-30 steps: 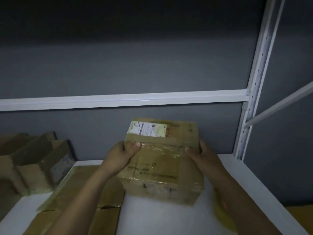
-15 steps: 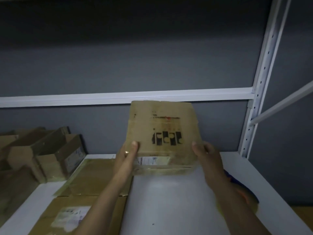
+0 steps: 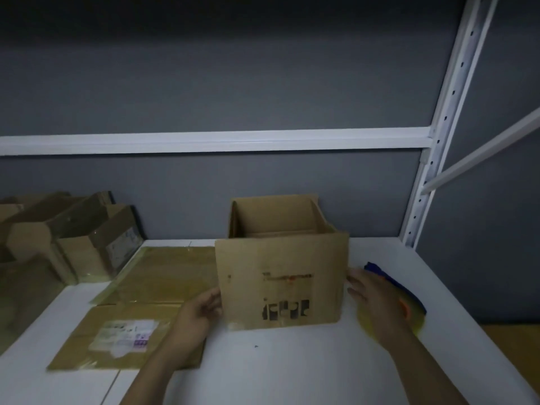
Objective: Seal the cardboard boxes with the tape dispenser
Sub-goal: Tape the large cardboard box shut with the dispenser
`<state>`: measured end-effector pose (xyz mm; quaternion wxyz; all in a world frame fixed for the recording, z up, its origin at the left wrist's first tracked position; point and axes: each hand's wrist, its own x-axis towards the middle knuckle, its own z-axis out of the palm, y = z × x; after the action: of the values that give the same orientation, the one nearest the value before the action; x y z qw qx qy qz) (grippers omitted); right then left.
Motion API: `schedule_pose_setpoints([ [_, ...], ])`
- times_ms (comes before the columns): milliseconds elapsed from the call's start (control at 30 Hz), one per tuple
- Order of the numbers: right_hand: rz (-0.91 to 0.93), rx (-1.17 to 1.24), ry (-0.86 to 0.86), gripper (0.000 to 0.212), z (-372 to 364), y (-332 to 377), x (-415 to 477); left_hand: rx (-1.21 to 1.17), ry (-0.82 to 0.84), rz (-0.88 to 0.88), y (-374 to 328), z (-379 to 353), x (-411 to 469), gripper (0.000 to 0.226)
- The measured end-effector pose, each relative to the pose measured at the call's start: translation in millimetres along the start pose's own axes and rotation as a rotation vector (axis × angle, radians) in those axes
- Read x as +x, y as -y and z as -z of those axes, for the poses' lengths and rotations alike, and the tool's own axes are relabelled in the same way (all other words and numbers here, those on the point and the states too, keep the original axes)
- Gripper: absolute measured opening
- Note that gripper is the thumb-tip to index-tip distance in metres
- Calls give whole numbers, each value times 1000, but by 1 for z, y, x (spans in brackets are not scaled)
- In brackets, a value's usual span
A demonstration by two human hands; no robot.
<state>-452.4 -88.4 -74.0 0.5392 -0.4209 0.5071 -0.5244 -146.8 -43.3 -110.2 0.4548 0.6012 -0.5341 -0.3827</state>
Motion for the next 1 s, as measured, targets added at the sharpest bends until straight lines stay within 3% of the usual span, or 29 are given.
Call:
schedule_pose_setpoints([
  [67,-60,-6,9,25,1,16,0,-41,-38,40,-6,8,-3,44],
  [167,-158,-171,98,18,-4,33,7,-155,-123,60,-33,11,4,28],
  [300,-92,-356,211,42,2,45,16,-145,-62,126,-74,17,23,57],
  [400,-33,-341,270,71,5,55,23,-296,48,178,-87,22,28,81],
  [533,102,-398,458,67,-6,47,13,-120,192,14,-76,20,28,102],
  [667,221,-401,386,74,-12,37,9,-48,181,-48,-60,23,24,116],
  [733,222,-373,386,82,-9,30,7,-27,217,-17,-48,18,15,105],
  [800,138,-325,377,76,-8,15,1,-16,209,27,-33,8,8,82],
  [900,67,-323,274,65,-10,-11,-3,-54,78,44,-22,-10,0,49],
  [1000,86,-356,199,55,-13,-17,-3,-90,-30,57,-21,-17,-9,39],
])
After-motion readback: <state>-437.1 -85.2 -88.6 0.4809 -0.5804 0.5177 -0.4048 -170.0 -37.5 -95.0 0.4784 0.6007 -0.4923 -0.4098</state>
